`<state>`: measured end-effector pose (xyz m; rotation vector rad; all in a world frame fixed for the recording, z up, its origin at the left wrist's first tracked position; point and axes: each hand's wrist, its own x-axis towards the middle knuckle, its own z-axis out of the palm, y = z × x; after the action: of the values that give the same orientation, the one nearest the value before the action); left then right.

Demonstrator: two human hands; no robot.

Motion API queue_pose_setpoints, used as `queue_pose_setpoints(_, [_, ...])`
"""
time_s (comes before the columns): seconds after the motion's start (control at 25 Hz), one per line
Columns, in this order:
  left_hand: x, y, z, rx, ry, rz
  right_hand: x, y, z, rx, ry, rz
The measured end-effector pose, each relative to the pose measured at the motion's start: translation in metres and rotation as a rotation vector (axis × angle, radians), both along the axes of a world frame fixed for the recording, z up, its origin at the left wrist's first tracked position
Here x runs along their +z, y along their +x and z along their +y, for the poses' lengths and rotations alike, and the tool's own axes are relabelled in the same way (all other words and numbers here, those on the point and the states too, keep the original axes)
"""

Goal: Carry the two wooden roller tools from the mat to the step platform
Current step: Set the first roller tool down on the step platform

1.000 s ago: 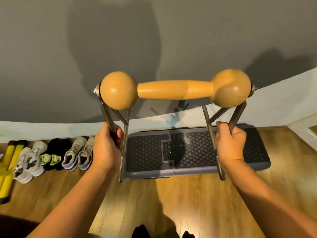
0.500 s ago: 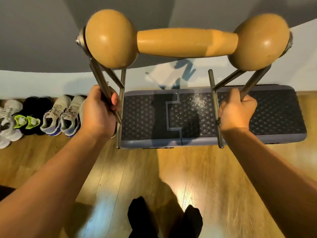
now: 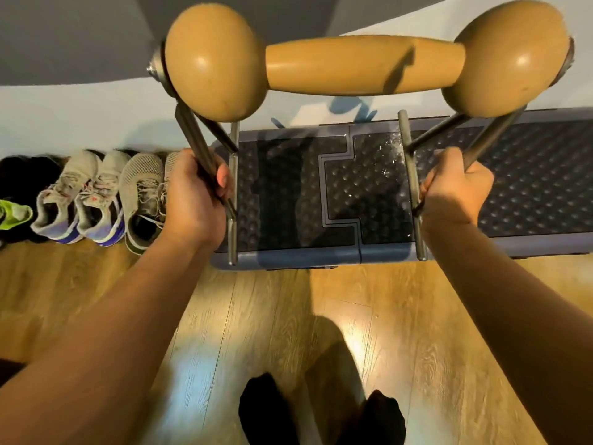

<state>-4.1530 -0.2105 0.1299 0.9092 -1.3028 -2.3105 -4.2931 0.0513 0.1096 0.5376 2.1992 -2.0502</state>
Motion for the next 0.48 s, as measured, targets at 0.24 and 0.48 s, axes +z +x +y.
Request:
queue_pose_setpoints(0.24, [-0.026, -0.010, 0.000, 0.070, -0.024, -0.035, -0.022, -0.004, -0.002, 0.033, -0.019, 0.020])
queue_pose_setpoints(0.48, [-0.048, -0.012, 0.006, 0.141, -0.018, -0.081, -0.041, -0.010, 0.000, -0.009, -0.015, -0.038])
